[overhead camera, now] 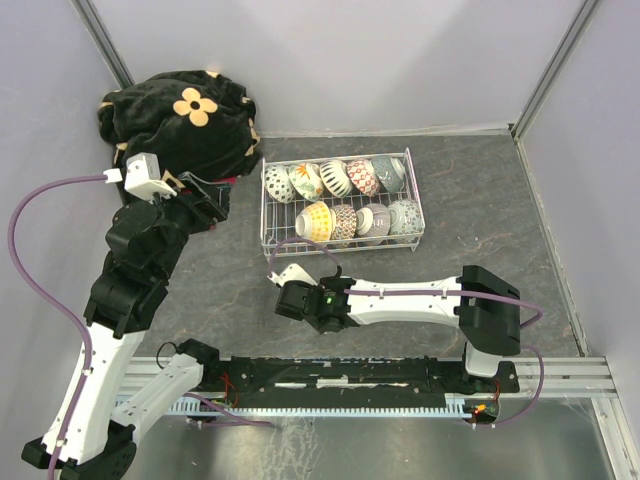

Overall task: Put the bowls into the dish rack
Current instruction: Pick up the bowl from the center of the board.

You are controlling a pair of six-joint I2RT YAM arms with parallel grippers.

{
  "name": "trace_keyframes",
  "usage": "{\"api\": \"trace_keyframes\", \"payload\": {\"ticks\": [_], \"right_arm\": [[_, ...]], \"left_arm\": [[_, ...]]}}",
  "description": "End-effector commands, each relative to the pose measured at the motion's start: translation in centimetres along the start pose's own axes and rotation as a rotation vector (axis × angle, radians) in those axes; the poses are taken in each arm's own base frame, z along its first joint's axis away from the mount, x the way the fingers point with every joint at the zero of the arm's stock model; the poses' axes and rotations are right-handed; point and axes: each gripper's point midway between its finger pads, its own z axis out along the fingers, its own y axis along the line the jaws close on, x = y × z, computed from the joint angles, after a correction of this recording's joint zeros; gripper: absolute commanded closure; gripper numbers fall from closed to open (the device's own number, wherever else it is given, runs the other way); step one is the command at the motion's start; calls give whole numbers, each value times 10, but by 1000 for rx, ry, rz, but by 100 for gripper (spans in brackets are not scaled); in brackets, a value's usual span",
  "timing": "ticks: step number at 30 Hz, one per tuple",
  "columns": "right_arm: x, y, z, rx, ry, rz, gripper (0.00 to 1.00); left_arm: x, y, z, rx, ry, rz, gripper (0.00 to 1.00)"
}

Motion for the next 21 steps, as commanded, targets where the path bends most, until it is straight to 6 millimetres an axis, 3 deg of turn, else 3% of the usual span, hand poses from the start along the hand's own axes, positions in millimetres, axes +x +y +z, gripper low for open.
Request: {"api": "trace_keyframes", "payload": {"ticks": [1,6,12,19,21], "right_arm": [[-8,5,-3,-22,-32,10,98],[-29,1,-27,-72,-117,50,99],[-75,-15,-83,-224,-287,152,99],[-139,-44,-140,-437,-485,295,99],[-166,-58,-157,-491,-573,347,99]], "left_arm": [[-20,-8,-5,27,-49,15,23],[-20,-9,-4,28,-49,15,23],[-22,-8,-3,19,-52,21,23],[-18,-3,1,-1,-46,26,24],[-16,-1,2,-11,-42,27,23]]}}
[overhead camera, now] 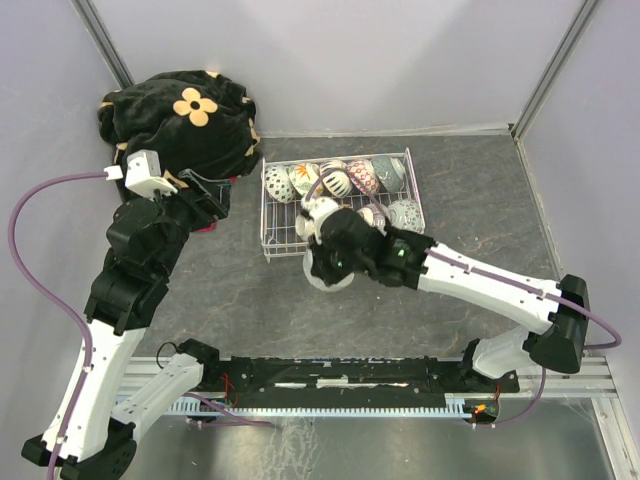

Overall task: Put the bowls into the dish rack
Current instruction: Pick up the bowl from the center of the board, then turn the bowl upside down on the dish rack.

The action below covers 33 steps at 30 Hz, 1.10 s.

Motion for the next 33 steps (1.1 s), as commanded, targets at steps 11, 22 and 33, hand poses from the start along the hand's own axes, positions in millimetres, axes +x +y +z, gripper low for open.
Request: {"api": "trace_keyframes", "payload": {"ticks": [11,22,33], "right_arm": [[-198,27,-32,-517,-592,338,99],[-221,3,-4,-694,-801,554,98],[-205,-14,30,-673,-827,621,98]], "left_arm": [[11,21,18,-84,-33,16,27],[47,64,29,-219,-70,-23,46],[92,74,56,-220,-15,-77,51]]}}
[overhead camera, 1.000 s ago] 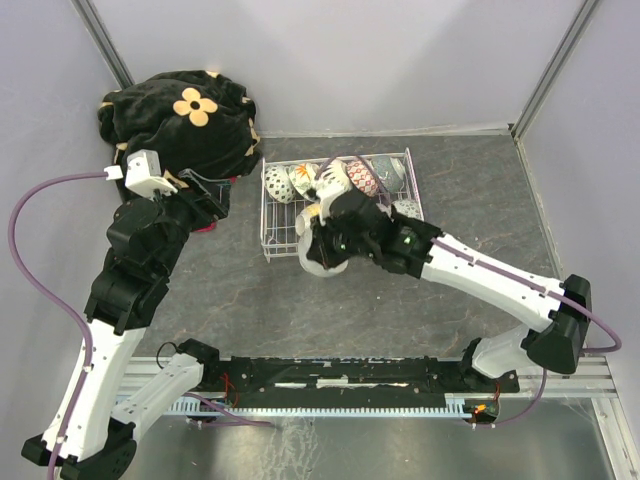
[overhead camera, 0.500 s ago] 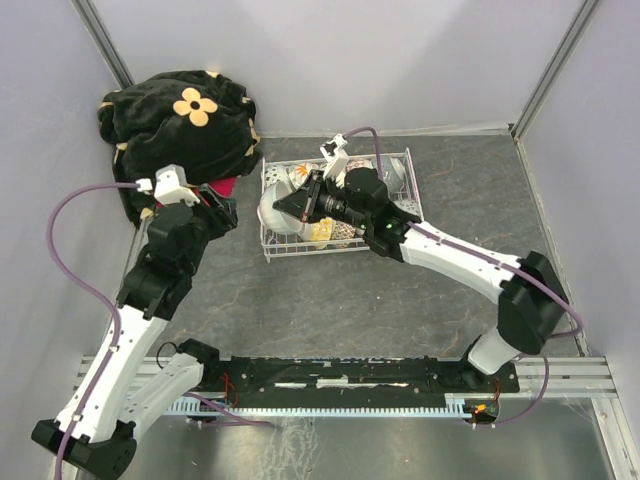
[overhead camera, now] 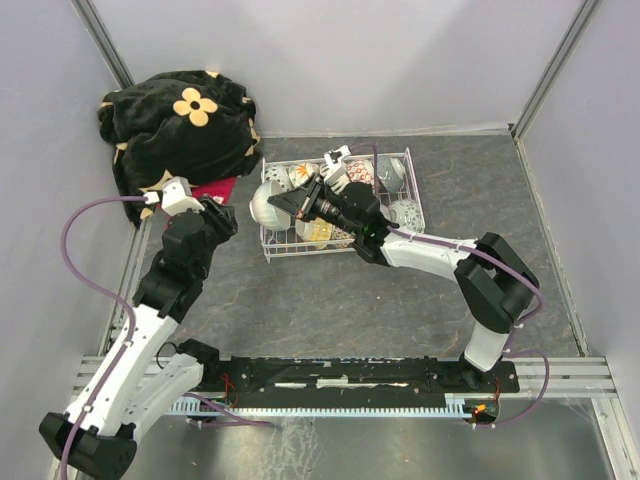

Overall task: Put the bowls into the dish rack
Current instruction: Turn the bowl upside down on the dish rack.

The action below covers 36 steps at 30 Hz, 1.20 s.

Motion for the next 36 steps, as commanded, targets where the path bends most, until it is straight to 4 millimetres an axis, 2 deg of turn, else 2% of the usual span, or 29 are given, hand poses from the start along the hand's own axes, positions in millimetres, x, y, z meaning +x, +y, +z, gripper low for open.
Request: {"api": "trace_keyframes", "payload": {"ticks": [1,6,14,19,26,36], "right_arm": [[-31,45,-5,-182,-144,-3,98],[-25,33,-8,-184,-154,25,98],[-20,26,-5,-190,-147,39,98],[-14,17,-5,-185,-146,57,98],[-8,7,-6,-181,-143,76,98],[-1,-3,-8,-180,-144,94,98]], "left_arm": [[4,-6,16,15,-29,-90,51],[25,-4,30,13,6,-105,52],[33,-8,40,82,-30,-186,52],[45,-11,50,137,-27,-246,50],[49,-24,56,222,-24,-310,50],[44,-32,50,285,-45,-345,50]]}}
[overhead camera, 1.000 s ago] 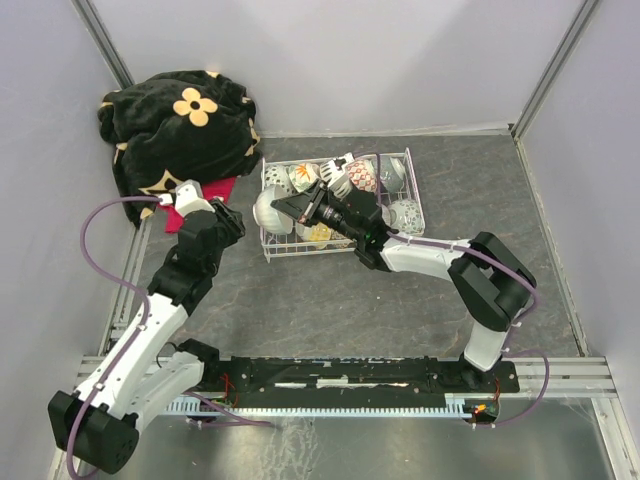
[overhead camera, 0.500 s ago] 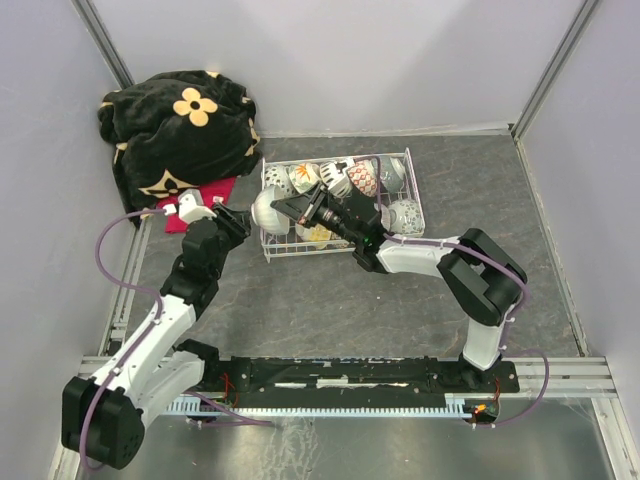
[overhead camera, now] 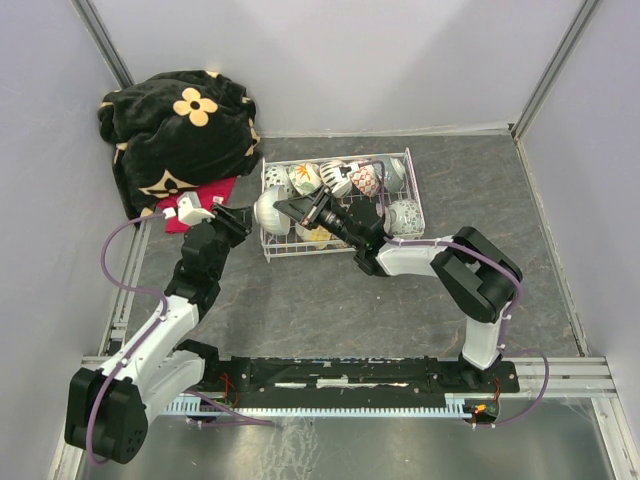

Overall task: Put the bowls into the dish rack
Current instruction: Turn the bowl upside down on the dish rack.

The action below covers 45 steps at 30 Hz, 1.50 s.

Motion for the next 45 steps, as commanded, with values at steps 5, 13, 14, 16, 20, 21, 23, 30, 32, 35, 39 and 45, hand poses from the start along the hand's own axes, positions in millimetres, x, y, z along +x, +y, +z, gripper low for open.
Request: {"api": "trace_keyframes", "payload": {"ticks": [5,13,14,16,20,21,23,30,32,35,39,45], "right_arm": [[-9,22,-3,-122,-59,11,98],[-6,10,-14,-129,-88,37,98],[-5,9,-15,-127,-90,35,98],[-5,8,-18,-127,-93,34,98],[-4,6,-20,-127,-97,32,98],[-4,6,-21,-127,-98,32,98],[-4,5,-22,-128,-100,32,98],[-3,3,-28,-138,-111,38,98],[-3,2,-29,-139,-112,38,98],[-1,0,-31,-132,-110,38,98],[0,-3,-33,-122,-108,35,98],[3,-9,-37,-107,-101,22,98]], "left_arm": [[-12,-34,-1,139,-31,-82,51],[-7,-34,2,147,-14,-85,52],[-7,-35,2,149,-12,-85,52],[-6,-35,3,150,-9,-86,52],[-3,-34,5,149,-2,-87,53],[-3,-34,6,150,0,-87,53],[-2,-33,6,148,-1,-86,53],[-1,-31,6,147,0,-86,53],[-1,-32,6,148,0,-86,53],[0,-31,7,146,1,-86,53],[1,-30,6,145,2,-86,53],[1,-30,6,146,0,-85,54]]}}
